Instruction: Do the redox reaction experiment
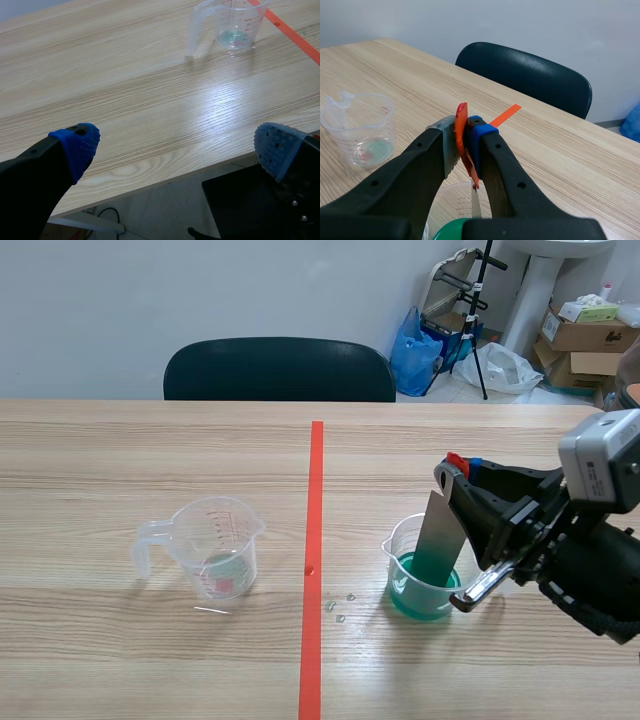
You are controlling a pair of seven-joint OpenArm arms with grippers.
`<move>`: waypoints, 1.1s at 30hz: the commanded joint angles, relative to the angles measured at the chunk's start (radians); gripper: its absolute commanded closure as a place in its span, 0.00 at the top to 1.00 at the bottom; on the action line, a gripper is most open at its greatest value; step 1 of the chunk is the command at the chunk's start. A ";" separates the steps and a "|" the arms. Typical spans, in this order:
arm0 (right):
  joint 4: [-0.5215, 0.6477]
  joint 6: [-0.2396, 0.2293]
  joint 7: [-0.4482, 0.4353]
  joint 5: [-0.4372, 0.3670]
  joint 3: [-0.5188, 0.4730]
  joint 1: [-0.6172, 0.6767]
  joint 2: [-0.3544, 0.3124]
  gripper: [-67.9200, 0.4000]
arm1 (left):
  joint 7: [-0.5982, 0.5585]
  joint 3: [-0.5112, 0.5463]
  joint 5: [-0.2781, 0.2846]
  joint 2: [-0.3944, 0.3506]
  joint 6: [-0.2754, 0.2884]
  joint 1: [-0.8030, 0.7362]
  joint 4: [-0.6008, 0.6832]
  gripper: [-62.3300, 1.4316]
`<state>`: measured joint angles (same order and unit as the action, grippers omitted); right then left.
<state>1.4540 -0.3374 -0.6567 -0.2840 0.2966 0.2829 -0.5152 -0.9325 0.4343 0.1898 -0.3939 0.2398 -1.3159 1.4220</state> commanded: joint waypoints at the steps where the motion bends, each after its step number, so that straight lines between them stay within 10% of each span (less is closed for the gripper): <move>1: 0.006 0.000 0.000 -0.007 -0.006 -0.006 -0.008 0.03 | -0.014 -0.002 0.003 -0.003 0.006 -0.001 0.012 1.00; 33: 0.391 -0.001 0.149 -0.079 -0.187 0.192 -0.114 0.03 | -0.014 -0.002 0.004 -0.003 0.006 -0.001 0.012 1.00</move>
<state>1.8347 -0.3412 -0.4927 -0.3473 0.1261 0.4850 -0.6231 -0.9325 0.4343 0.1898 -0.3939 0.2398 -1.3159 1.4220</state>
